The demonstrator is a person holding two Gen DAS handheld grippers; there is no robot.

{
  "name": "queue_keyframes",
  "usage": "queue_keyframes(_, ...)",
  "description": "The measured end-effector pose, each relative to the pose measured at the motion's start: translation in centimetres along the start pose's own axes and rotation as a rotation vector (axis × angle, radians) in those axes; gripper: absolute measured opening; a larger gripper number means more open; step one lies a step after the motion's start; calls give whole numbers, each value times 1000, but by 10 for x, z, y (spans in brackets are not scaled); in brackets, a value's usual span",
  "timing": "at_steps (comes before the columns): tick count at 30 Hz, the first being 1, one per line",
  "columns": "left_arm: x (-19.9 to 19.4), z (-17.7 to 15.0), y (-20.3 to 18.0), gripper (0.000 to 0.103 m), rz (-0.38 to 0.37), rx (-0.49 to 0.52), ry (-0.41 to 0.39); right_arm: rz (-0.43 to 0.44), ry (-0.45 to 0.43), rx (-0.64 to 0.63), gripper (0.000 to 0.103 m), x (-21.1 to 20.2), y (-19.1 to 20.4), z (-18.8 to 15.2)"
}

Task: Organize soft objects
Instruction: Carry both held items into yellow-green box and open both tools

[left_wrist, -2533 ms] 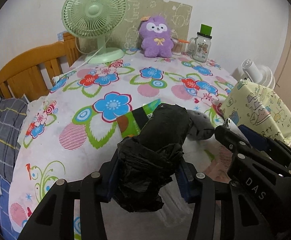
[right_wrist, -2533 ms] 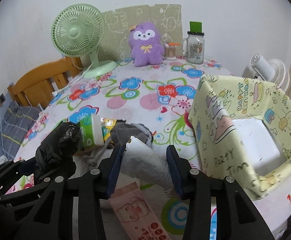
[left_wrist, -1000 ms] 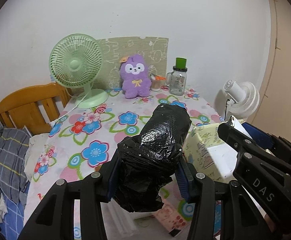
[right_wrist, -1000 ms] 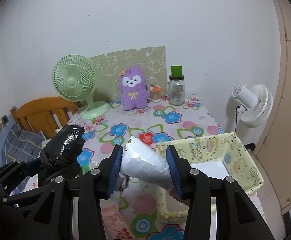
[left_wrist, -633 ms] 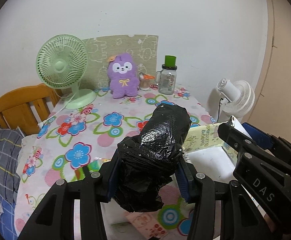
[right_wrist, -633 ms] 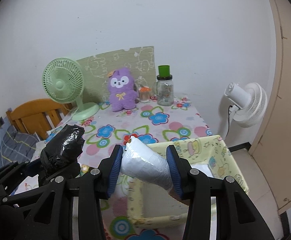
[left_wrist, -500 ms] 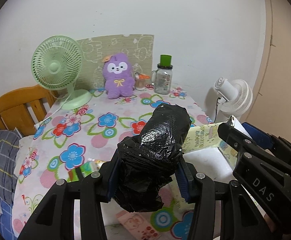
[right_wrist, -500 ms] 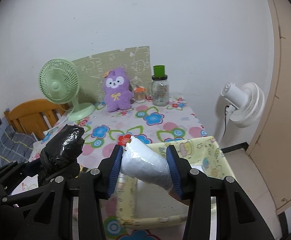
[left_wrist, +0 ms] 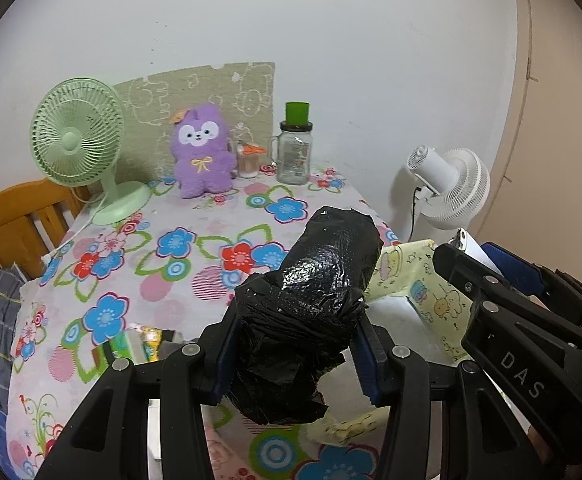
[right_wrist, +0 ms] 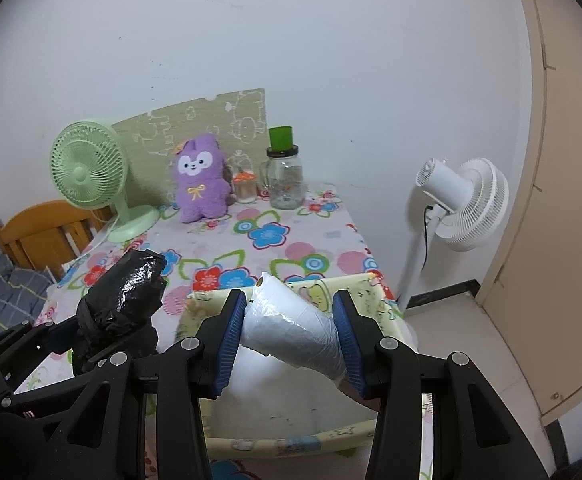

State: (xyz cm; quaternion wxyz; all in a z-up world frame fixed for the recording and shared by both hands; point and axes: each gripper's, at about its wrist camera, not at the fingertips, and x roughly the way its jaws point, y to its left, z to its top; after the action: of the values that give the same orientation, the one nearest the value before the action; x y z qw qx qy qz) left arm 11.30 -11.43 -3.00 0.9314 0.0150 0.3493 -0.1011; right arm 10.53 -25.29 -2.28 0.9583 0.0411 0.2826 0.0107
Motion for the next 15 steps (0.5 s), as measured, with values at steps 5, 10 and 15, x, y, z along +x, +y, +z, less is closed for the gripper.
queue_keyframes(5,14,-1,-16,51,-15,18,30,2,23,17,49,9,-14,-2)
queue_keyframes(10,31,-1,-29,51,-24,36,62,0,56,40,49,25,-27,-4)
queue_keyframes(15,48,1,-37,51,-39,39,94,-5,88,58,49,41,-36,-5)
